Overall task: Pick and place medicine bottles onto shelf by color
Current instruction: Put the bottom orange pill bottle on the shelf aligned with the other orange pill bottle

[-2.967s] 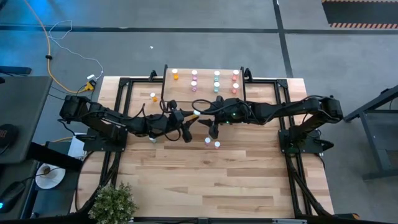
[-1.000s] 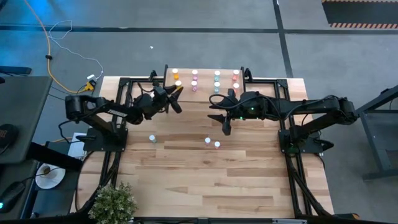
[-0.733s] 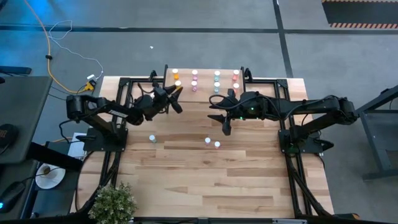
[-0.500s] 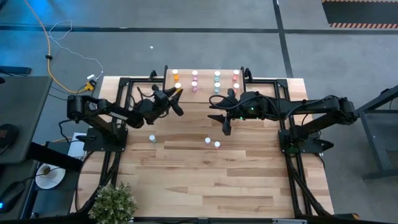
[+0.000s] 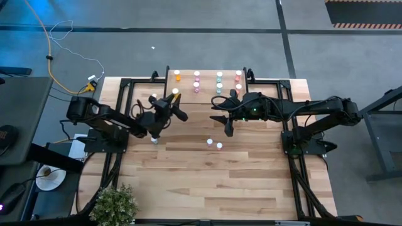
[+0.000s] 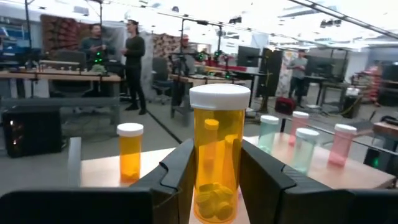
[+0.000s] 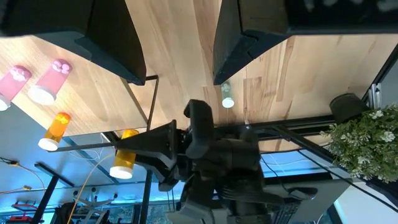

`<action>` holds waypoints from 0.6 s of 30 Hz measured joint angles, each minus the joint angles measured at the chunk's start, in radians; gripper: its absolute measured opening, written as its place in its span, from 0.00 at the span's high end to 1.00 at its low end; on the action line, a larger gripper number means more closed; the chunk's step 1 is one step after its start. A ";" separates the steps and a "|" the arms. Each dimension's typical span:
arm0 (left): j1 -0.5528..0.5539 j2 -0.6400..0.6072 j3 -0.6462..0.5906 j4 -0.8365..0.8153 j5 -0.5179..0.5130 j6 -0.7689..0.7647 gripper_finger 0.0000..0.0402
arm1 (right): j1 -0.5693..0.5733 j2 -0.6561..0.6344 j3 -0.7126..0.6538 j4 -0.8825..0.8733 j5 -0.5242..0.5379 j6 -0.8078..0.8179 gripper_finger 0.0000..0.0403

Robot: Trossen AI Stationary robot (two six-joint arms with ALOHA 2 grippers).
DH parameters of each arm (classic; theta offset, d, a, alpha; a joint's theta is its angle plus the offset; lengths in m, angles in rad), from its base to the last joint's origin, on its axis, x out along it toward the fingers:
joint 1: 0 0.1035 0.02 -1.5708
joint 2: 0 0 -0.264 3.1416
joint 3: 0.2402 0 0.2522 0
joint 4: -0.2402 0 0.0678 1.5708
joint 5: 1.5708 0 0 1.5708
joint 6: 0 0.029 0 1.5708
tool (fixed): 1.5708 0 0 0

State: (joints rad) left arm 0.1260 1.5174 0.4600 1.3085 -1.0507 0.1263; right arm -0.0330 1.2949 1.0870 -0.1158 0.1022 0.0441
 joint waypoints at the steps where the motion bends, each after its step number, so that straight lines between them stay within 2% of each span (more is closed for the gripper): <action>1: -0.004 0.009 0.013 -0.004 -0.013 -0.001 0.76 | 0.000 0.000 0.000 0.000 0.000 0.000 0.56; 4: -0.001 0.062 0.058 -0.003 -0.079 0.000 0.76 | 0.000 0.000 0.000 0.000 0.000 0.000 0.56; 7: 0.005 0.124 0.094 -0.003 -0.228 0.007 0.76 | 0.000 0.000 0.000 0.000 0.000 0.000 0.56; 9: 0.005 0.152 0.114 -0.003 -0.286 -0.006 0.76 | 0.000 0.000 0.000 0.000 0.000 0.000 0.56; 18: 0.019 0.227 0.150 -0.003 -0.286 0.012 0.76 | 0.001 0.000 0.000 0.000 0.000 0.002 0.56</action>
State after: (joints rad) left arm 0.1454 1.7443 0.6099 1.3052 -1.3364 0.1384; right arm -0.0322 1.2953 1.0870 -0.1158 0.1020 0.0463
